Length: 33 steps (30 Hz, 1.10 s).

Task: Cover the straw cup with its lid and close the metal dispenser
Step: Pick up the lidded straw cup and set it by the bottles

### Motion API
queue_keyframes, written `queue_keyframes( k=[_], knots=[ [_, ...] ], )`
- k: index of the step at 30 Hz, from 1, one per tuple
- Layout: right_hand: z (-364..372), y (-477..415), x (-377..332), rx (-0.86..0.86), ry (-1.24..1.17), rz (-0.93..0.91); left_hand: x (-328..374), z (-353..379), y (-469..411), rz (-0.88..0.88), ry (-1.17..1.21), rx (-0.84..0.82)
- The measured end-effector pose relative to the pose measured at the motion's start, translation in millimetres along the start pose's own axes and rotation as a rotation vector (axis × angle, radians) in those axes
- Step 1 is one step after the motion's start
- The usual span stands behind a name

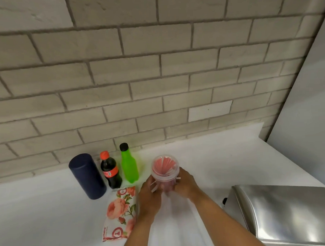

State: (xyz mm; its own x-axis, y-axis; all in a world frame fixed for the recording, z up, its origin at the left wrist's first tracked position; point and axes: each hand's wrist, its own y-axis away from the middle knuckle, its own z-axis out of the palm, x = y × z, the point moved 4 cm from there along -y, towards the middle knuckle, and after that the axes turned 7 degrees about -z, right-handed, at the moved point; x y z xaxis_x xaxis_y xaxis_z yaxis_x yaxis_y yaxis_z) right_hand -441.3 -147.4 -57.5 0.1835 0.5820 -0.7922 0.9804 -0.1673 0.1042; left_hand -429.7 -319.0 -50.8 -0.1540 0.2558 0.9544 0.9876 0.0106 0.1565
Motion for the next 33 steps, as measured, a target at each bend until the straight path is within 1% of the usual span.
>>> queue_keyframes(
  k=[4, 8, 13, 16, 18, 21, 23, 25, 27, 29, 33],
  knots=[
    [5.1, -23.8, 6.4, -0.016, 0.038, -0.007, 6.2, 1.7, -13.7, 0.028, 0.020, 0.025],
    [-3.0, -19.3, -21.8, -0.048, 0.097, -0.017, 11.9, 3.0, -20.4, 0.040, 0.028, 0.024],
    [-2.4, -21.3, -26.4, -0.020, 0.039, 0.050, 11.1, 1.6, -26.1, 0.020, 0.033, 0.029],
    [0.3, -12.0, -27.9, 0.026, -0.039, 0.080, 8.6, -1.6, -22.1, -0.049, 0.079, 0.018],
    [0.3, 1.5, -29.7, 0.052, -0.029, 0.081, 8.1, -2.4, -14.3, -0.096, 0.115, 0.007],
    [1.6, 31.4, -31.8, 0.049, -0.039, 0.081, 13.8, -10.6, 9.6, -0.103, 0.081, 0.021],
    [3.8, 60.7, -29.4, 0.035, -0.108, 0.081, 17.0, -18.7, 31.2, -0.110, 0.033, 0.039],
    [8.2, 97.9, -24.2, -0.010, -0.184, 0.070, 18.0, -22.5, 56.8, -0.096, -0.039, 0.022],
    [10.8, 140.0, -17.0, -0.061, -0.218, 0.061, 16.2, -22.2, 85.7, -0.075, -0.090, -0.037],
    [8.6, 180.7, -10.5, -0.122, -0.218, 0.057, 12.4, -19.9, 114.9, -0.079, -0.084, -0.111],
    [-15.4, 245.3, 4.3, -0.222, -0.182, 0.020, 8.6, -7.2, 165.7, -0.108, -0.083, -0.230]
  ],
)
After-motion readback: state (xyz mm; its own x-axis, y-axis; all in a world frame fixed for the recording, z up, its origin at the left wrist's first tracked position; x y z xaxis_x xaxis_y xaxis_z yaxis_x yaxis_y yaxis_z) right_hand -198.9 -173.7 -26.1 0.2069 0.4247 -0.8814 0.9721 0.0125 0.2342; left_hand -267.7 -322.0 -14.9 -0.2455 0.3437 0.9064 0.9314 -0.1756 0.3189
